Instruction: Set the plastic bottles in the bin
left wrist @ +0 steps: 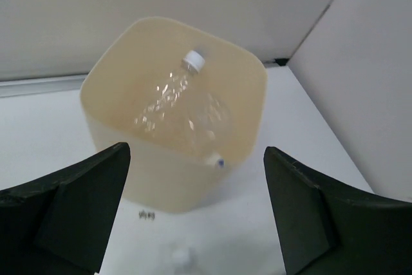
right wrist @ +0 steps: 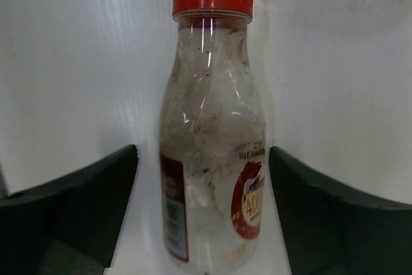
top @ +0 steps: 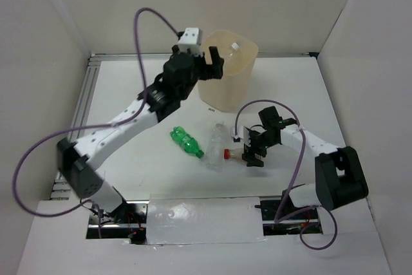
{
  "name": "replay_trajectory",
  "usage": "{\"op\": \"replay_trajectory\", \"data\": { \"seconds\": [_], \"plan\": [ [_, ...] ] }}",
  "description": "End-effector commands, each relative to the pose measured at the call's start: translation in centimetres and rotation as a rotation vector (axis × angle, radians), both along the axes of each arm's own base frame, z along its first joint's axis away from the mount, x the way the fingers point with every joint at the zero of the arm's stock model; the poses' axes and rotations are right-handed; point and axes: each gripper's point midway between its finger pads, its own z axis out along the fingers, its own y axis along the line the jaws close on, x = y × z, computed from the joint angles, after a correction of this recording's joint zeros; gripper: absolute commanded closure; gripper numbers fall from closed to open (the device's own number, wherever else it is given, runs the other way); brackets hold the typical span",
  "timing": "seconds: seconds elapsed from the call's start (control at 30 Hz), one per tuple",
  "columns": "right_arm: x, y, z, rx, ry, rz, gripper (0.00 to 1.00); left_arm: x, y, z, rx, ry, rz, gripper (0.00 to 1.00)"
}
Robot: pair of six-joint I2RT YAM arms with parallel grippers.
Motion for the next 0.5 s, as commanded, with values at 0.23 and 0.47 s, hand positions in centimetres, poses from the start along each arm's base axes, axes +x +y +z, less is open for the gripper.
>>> {"op": "replay_trajectory", "data": {
  "seconds": [0.23, 0.47],
  "plan": [
    [1.7, 0.7, 2.8, -0.024, -0.083, 0.087, 0.8, -14.2, 10.0, -14.1, -0.06, 0.345, 0.063, 0.0],
    [7.7, 4.9, 26.0, 0.302, -0.528, -0.015, 0.81, -17.9, 11.4, -22.1, -0.217, 0.551, 0.114, 0.0]
  ]
}}
